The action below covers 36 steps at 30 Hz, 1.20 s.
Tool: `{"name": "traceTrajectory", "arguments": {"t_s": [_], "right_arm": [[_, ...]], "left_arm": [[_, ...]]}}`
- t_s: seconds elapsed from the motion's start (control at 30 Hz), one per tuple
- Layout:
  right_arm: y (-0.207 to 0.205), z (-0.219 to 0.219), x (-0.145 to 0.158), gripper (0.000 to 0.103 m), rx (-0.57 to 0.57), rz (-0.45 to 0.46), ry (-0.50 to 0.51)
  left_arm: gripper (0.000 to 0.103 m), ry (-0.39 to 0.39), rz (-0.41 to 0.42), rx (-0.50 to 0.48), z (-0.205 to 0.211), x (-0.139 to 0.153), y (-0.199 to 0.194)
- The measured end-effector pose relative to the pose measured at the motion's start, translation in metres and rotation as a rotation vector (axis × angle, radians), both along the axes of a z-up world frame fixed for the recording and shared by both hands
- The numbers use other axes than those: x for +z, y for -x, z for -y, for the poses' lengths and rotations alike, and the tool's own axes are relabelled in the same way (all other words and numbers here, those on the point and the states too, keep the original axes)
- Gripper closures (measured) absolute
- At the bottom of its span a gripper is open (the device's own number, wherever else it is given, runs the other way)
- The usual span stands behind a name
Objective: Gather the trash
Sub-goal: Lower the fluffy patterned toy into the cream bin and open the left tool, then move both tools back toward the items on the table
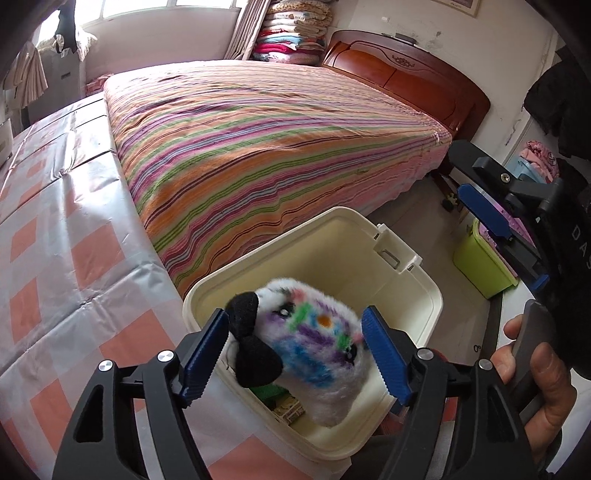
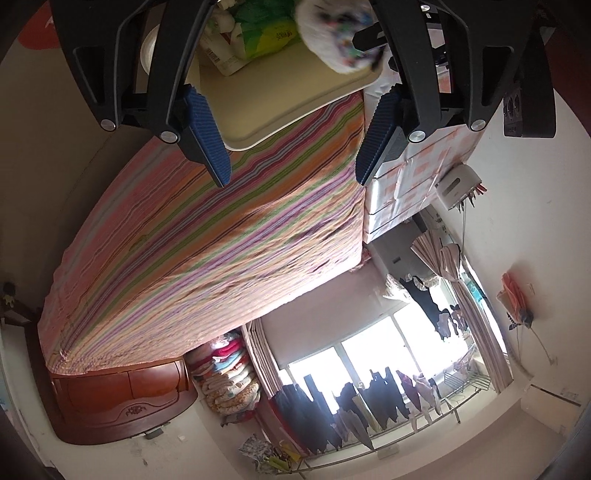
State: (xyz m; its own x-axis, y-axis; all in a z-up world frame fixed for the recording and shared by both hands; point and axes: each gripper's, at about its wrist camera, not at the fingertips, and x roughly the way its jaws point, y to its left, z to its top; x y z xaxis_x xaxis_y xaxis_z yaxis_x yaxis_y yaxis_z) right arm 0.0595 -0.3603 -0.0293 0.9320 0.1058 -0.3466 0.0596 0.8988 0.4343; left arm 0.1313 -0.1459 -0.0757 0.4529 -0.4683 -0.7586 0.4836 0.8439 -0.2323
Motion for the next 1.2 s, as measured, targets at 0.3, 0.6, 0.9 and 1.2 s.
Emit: {"name": "traceTrajectory", "arguments": {"t_s": [0.3, 0.6, 0.9, 1.2], "right_arm": [[-0.010, -0.021, 0.000, 0.034, 0.035, 0.011, 0.017], [-0.018, -0.051, 0.004, 0.025, 0.096, 0.028, 0.053], [-0.029, -0.131, 0.011, 0.017, 0.240, 0.051, 0.138], [-0.032, -0.202, 0.010, 0.015, 0.424, 0.071, 0.182]], "left_arm": [[0.031, 0.025, 0.066, 0.066, -0.028, 0.026, 0.007], [0.021, -0.043, 0.289, 0.223, -0.107, 0.063, 0.037], [0.018, -0.020, 0.383, 0.491, -0.217, 0.080, 0.049], [0.018, -0.054, 0.493, 0.804, -0.338, 0.096, 0.081]]}}
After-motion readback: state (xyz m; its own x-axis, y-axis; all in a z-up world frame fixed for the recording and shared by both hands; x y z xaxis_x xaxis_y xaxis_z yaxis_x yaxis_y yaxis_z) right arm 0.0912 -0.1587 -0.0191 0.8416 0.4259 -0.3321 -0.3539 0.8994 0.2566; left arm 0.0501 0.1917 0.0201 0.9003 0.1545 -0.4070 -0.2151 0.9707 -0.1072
